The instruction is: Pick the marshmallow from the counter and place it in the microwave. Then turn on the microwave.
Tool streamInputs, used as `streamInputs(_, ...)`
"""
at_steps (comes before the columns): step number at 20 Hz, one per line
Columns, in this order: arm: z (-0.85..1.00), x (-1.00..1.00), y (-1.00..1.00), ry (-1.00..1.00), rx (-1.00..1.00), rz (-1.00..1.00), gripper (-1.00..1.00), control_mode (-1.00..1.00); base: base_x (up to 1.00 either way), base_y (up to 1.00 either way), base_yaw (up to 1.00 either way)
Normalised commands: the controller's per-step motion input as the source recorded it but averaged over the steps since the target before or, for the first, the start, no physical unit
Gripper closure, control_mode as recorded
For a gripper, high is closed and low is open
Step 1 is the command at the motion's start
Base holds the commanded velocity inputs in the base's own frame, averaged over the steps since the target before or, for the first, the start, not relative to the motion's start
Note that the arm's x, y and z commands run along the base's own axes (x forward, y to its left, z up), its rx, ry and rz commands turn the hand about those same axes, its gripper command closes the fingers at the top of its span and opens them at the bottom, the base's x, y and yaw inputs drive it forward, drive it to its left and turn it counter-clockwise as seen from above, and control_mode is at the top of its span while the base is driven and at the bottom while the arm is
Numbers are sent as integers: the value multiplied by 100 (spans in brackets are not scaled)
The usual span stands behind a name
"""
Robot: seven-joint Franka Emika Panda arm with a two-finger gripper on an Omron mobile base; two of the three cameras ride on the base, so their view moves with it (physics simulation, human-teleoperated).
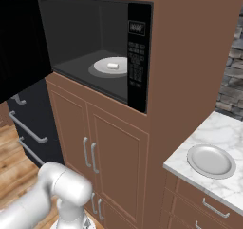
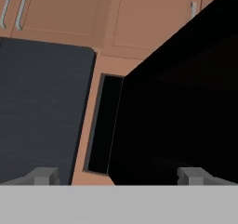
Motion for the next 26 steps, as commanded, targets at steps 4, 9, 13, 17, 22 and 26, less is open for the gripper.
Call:
streamInputs(4,0,0,-33,0,0,0,-100,-100,0,0,0)
streamInputs(9,0,-1,-38,0,0,0,-100,-100,0,0,0)
streamInputs(13,0,-1,-50,0,1,0,-100,-100,0,0,0)
streamInputs(17,0,0,-53,0,0,0,-100,-100,0,0,0)
streamInputs(22,0,0,-65,0,4,0,-100,-100,0,0,0)
streamInputs(26,0,0,-66,0,6,0,-100,-100,0,0,0)
